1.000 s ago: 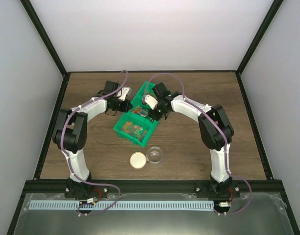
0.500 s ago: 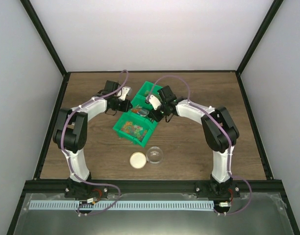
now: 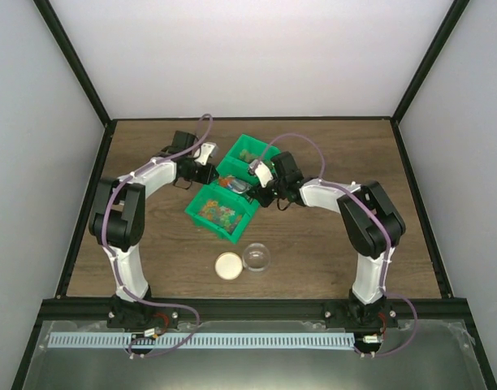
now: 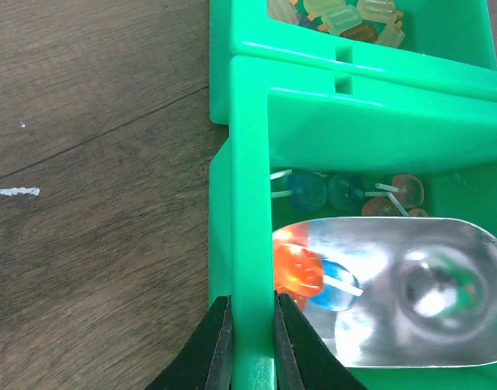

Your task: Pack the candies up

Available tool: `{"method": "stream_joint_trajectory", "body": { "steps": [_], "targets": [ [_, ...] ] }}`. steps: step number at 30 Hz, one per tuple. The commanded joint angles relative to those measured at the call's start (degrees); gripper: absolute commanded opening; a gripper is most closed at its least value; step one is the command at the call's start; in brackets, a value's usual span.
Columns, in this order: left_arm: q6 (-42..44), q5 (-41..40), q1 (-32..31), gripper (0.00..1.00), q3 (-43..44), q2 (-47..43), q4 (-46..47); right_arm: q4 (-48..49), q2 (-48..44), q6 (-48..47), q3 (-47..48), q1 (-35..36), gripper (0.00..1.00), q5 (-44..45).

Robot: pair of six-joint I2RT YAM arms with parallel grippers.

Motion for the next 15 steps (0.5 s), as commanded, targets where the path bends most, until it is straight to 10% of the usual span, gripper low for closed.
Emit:
{"method": "stream_joint_trajectory", "body": {
  "steps": [1,15],
  "targets": [
    [1.70,1.25,0.77,0.04,2.02,1.13,-0.01,6.23,-2.22,0.81,-0.25,-0.49,0.01,-2.61],
    [1.76,1.27,0.86,0.04,3.85,2.39,-1.68,6.46,-0.80,-0.93,-0.33,-1.21,0.01,-3.59]
  ]
}}
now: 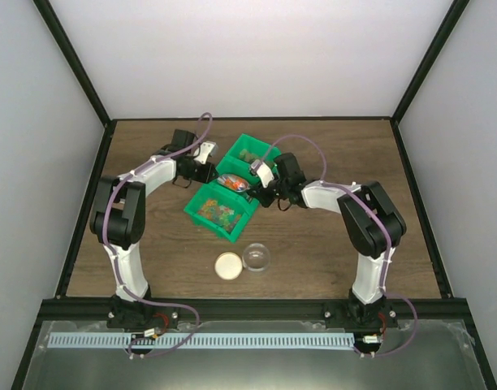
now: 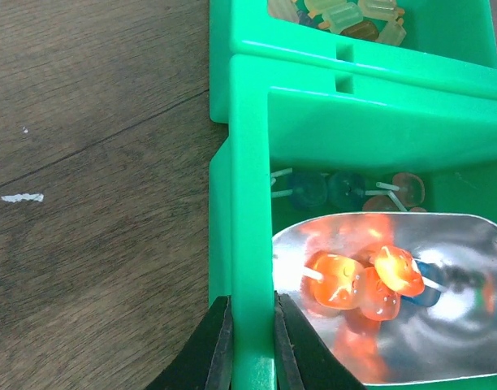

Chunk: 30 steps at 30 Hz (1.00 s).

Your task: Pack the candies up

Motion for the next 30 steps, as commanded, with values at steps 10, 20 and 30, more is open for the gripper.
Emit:
{"method": "stream_joint_trajectory", "body": {
  "steps": [10,20,30],
  "targets": [
    [-0.38,-1.29,0.58,0.04,2.74,1.43,0.08,-0.83,-7.52,-3.38,-0.99,-2.04,0.01,-0.62],
    [2.74,0.99,1.03,0.53,8.03,0.70,-2.84,-11.64,-17.44,-14.25,-1.72,-10.82,0.01,-12.03],
    [6.43,6.57,2.94,1.00,10.51,-3.13,-7.86,-34.71,-29.08,-36.96,0.13,-18.21,0.01,-22.79]
  ]
}}
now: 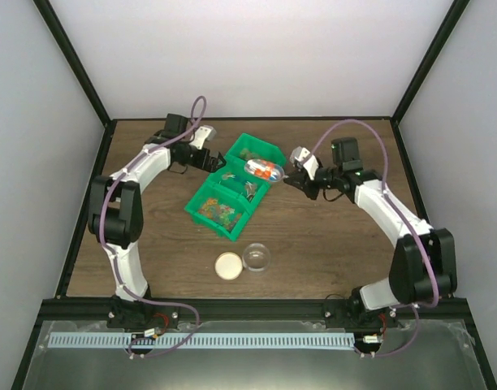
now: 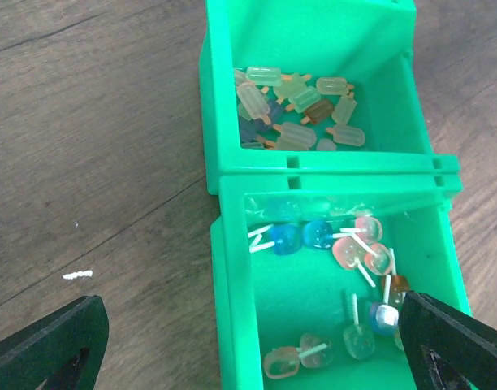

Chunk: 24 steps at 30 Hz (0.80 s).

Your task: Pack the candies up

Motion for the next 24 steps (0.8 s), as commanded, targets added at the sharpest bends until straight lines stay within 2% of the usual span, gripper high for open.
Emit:
{"method": "stream_joint_trajectory", "body": {
  "steps": [1,6,12,24],
  "targets": [
    [2.84,3.65,1.10,1.00,0.82,-4.27,-3.21,-14.50,-6.60,-14.57,1.68,-1.99,0.01,-7.25],
    [3.77,3.82,1.28,1.00,-1.89,-7.25,-3.74,-25.44,-12.67,-23.62,-1.99,-2.43,0.01,-9.40],
    [3.11,3.95,1.29,1.00,-5.07,-10.14,-2.55,-34.24,-19.79,-31.48,-6.37,-2.36,0.01,-6.11],
    [1.79,4.03,1.33,1.00,-6.93,-11.85,-1.25,-48.00,-20.42,-38.87,-4.17,0.27,0.01,1.67]
  ]
}}
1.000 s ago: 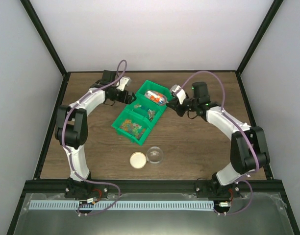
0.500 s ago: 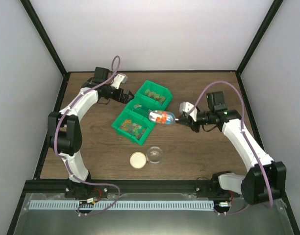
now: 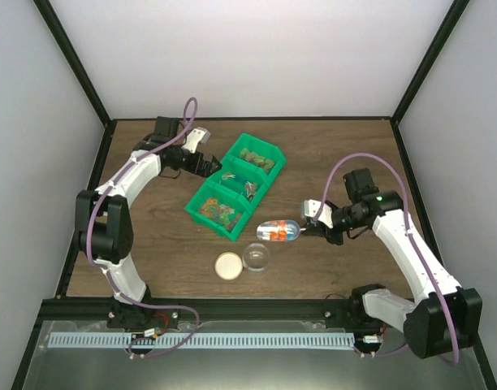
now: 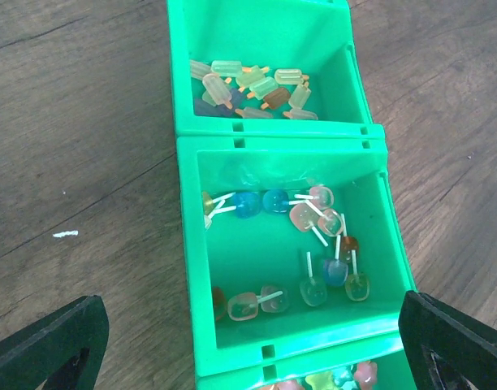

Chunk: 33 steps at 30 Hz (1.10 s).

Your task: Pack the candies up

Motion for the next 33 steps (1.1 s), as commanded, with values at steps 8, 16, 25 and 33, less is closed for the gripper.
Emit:
{"method": "stream_joint_trajectory", "body": {
  "steps": [8,16,25,33],
  "targets": [
    [-0.03,-0.03,0.15,1.00,-0.16,-2.94,1.54,-7.13,1.17,-3.43,2.34,8.29,0.01,8.55],
    [0.00,-0.60,0.15,1.00,-0.80,-3.47,1.54,-6.60,5.42,-0.27,4.47,11.80,0.01,13.32],
    [-0.24,-0.08,0.15,1.00,-0.74,-2.89,1.55,-7.67,9.23,1.71,8.49,14.55,0.01,16.16],
    [-1.06,-0.92,0.41,1.00,-1.65,-3.16,1.85,-9.47,11.33,0.97,11.22,15.80,0.01,18.82]
  ]
}}
